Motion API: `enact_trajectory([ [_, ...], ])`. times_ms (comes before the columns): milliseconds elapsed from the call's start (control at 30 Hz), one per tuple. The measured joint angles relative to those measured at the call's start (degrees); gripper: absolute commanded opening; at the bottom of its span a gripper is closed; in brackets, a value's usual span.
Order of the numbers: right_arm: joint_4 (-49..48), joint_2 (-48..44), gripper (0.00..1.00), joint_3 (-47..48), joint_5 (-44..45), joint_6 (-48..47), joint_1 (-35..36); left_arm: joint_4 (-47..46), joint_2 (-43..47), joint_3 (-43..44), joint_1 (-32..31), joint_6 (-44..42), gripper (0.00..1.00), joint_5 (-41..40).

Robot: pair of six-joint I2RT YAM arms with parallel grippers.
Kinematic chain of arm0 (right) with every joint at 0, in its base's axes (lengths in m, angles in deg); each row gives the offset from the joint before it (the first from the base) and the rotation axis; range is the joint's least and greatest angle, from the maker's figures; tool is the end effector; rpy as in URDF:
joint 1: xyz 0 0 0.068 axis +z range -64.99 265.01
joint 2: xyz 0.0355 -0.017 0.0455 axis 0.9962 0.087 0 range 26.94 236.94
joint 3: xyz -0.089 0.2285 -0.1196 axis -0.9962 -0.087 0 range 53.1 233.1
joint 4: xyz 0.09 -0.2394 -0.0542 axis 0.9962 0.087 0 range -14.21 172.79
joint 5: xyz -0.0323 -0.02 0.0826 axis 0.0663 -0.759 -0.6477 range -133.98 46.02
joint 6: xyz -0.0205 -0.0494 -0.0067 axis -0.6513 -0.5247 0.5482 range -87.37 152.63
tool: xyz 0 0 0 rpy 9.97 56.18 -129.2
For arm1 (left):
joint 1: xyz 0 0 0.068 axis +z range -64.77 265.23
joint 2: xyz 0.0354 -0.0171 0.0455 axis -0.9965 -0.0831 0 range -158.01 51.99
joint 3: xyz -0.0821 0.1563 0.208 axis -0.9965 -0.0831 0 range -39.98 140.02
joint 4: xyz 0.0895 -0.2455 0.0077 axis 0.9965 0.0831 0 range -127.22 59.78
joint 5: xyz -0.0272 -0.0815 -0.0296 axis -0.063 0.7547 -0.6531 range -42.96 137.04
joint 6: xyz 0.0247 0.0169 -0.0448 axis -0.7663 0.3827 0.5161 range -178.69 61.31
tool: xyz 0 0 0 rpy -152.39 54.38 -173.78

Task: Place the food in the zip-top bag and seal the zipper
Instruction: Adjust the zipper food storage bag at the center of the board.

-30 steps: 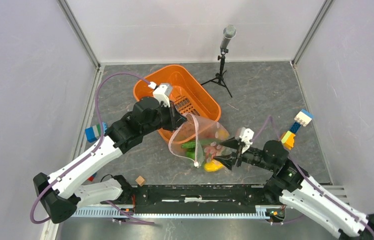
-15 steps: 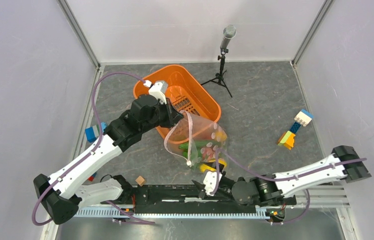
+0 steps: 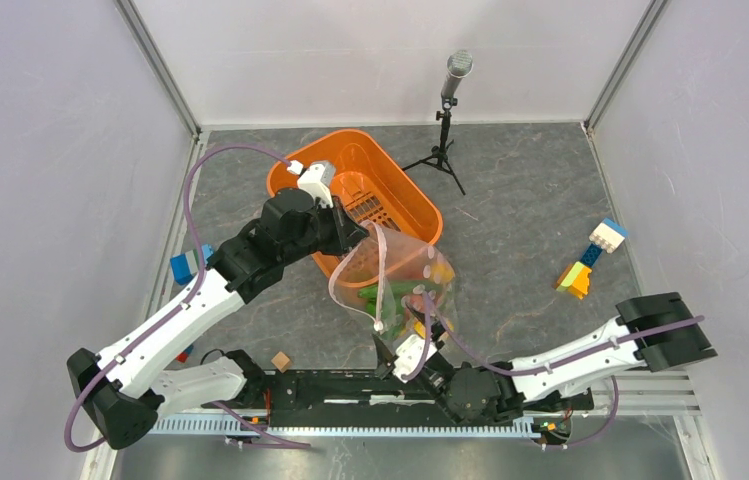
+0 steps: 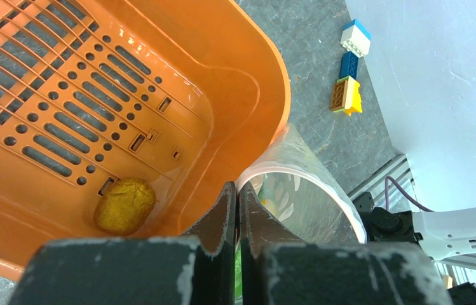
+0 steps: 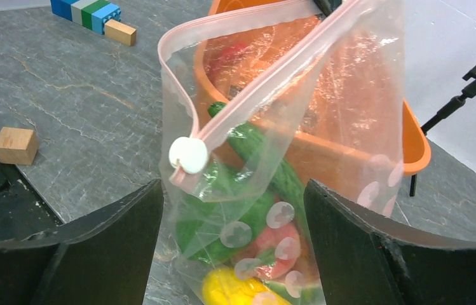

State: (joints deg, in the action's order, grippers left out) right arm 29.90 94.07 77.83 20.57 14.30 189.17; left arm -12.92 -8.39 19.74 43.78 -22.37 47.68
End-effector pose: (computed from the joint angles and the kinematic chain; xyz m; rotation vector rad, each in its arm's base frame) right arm -0.0246 0.2289 0.2413 -0.7146 1.3803 0.3370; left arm 0.1754 -0.1556 0.3539 0.1024 2.1153 -0.8569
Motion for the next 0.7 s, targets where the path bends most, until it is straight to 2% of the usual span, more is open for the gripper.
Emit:
enact_trajectory([
  [133, -4.6, 3.8, 0.87, 0.3, 0.1, -0.6, 0.0, 0.0, 0.0, 0.0, 0.1, 0.1, 0.02, 0.1],
  [300, -18.4, 7.8, 0.75, -0.7, 1.4, -5.3, 0.0, 0.0, 0.1, 0.0, 0.2, 0.1, 0.02, 0.8],
  [400, -26.3, 10.3, 0.73, -1.2, 2.3, -8.3, -0.2, 0.0, 0.5, -0.1, 0.2, 0.1, 0.02, 1.0],
  [467, -28.6, 11.3, 0.73, -1.2, 2.5, -9.0, -0.4, 0.0, 0.9, -0.1, 0.2, 0.1, 0.02, 1.0],
  [600, -30.4, 11.6, 0.64, -2.0, 2.3, -8.4, -0.8, 0.0, 1.6, -0.1, 0.2, 0.2, 0.02, 1.2],
  [700, -29.9, 11.5, 0.62, -2.8, 1.4, -6.7, -1.7, -0.2, 1.7, -0.2, 0.2, 0.2, 0.02, 1.4],
])
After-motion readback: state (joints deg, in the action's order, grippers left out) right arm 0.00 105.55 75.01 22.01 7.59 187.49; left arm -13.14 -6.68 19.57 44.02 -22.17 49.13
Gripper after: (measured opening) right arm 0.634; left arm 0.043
